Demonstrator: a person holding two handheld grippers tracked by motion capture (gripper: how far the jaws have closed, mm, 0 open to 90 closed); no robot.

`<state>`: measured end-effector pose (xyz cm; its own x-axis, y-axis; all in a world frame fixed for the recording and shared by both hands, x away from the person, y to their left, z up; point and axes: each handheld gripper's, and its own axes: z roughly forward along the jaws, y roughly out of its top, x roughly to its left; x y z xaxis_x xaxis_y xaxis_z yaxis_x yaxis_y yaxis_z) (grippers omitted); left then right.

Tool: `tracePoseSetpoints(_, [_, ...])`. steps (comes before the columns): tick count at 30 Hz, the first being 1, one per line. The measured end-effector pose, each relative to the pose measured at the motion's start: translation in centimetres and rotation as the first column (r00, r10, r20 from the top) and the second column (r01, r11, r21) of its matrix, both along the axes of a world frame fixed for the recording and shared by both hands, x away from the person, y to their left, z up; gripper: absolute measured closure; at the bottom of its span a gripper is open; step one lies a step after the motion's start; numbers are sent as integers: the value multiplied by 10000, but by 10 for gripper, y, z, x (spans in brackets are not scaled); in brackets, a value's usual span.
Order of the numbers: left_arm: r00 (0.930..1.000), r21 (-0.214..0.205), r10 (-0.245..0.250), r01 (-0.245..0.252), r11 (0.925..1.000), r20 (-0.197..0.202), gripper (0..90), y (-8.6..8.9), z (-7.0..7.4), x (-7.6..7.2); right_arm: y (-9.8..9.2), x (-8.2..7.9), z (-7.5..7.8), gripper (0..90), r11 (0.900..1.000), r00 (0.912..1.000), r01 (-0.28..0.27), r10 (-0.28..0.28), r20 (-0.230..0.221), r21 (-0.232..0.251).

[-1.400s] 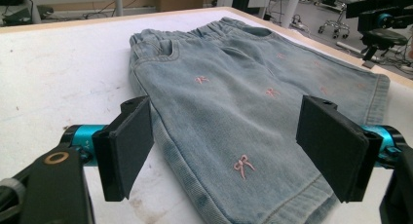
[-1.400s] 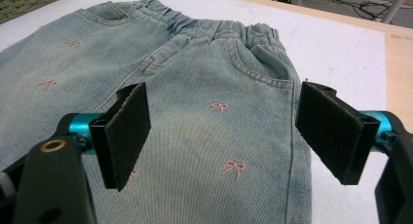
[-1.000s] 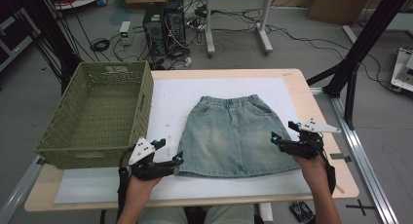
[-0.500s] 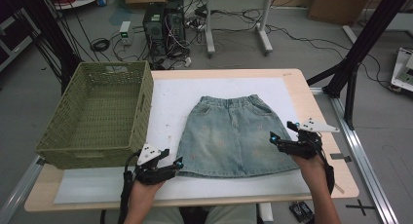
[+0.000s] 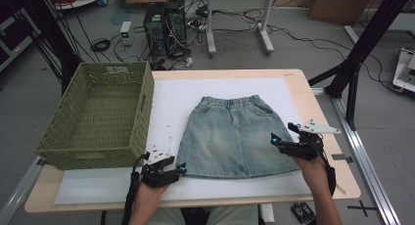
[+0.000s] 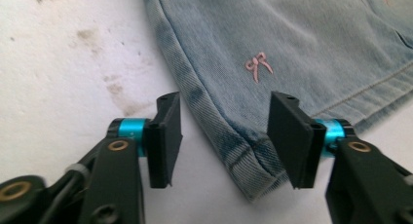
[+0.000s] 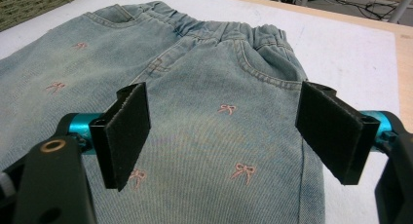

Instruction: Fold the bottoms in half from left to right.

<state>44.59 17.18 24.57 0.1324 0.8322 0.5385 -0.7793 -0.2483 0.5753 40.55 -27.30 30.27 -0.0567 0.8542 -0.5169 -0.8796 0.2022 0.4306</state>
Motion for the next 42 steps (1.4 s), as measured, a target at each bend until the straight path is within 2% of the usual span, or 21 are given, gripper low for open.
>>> tracePoseSetpoints(6, [9993,-3,346,-346,9994,165,556,-4,-4,0,0,0,0,211,10000,10000,-18,18,-4,25])
tracePoseSetpoints(16, [9994,154,214,-218,9996,282,699,-7,-8,1,6,1,2,214,9999,10000,-40,39,-64,-150])
tracePoseSetpoints(22, [10000,138,25,-25,9999,32,755,-6,-6,1,20,-2,7,218,9966,9997,-232,223,-118,-786])
tracePoseSetpoints(24, [10000,122,20,-20,9999,24,763,-7,-6,1,26,-4,9,262,9939,9992,-375,362,-137,-1042])
tracePoseSetpoints(28, [9998,157,-20,17,9999,184,775,-7,-7,0,43,-8,19,267,9884,9983,-576,559,-156,-1405])
tracePoseSetpoints(32, [9975,202,-373,362,9991,606,785,-6,-9,-1,70,-13,33,261,9825,9989,-466,441,-177,-1805])
tracePoseSetpoints(35, [9936,277,-686,663,9974,902,789,-4,-10,-1,90,-16,46,245,9745,9989,-393,331,-317,-2208])
tracePoseSetpoints(42, [9888,348,-960,926,9951,1140,792,-2,-13,0,133,-16,77,261,9691,9977,-220,57,-668,-2456])
